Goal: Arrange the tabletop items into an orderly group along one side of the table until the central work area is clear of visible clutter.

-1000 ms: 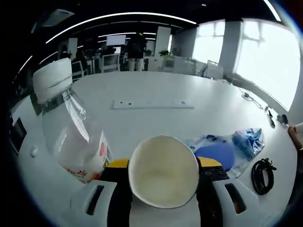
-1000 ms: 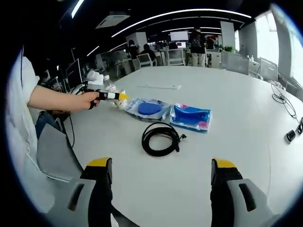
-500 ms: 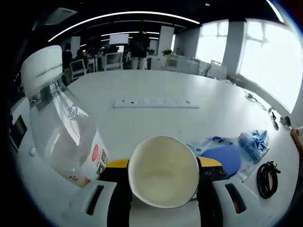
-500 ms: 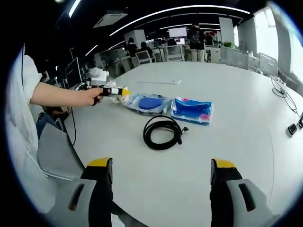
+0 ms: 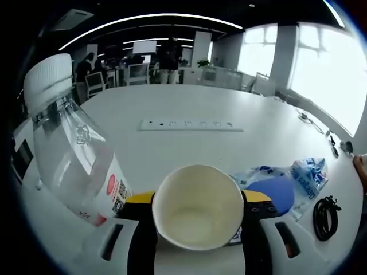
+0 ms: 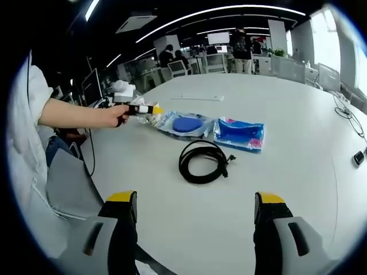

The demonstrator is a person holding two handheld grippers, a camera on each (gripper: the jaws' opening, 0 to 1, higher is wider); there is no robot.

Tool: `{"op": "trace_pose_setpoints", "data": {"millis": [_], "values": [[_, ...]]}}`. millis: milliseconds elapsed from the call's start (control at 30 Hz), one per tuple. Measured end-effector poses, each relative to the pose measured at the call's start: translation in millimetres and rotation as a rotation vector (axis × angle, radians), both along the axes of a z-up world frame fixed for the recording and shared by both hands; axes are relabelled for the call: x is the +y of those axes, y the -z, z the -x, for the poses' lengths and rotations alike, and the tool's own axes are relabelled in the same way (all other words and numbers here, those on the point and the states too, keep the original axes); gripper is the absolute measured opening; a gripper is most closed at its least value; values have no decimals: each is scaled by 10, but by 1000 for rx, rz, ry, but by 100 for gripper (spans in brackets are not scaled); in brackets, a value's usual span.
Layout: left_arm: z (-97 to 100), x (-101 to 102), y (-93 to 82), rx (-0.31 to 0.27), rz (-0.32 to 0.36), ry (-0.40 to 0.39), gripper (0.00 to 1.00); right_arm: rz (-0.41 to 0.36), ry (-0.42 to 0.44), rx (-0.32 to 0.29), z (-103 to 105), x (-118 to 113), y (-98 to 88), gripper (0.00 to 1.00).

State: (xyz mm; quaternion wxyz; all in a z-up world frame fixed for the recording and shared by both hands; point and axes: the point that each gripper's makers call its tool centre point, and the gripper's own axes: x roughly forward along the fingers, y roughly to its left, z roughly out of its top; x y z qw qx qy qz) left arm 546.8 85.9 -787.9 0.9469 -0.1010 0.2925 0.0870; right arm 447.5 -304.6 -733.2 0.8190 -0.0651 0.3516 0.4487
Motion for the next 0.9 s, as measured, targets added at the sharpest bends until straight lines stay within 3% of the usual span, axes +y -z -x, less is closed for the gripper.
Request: {"op": "trace_pose_setpoints", "data": {"millis": [500, 900], "values": [[25, -34, -19, -17, -8, 9, 57, -16, -26, 17, 79, 113, 25, 81], [-56, -4, -53, -83, -60, 13, 56, -19, -27, 23, 78, 129, 29, 81]]}}
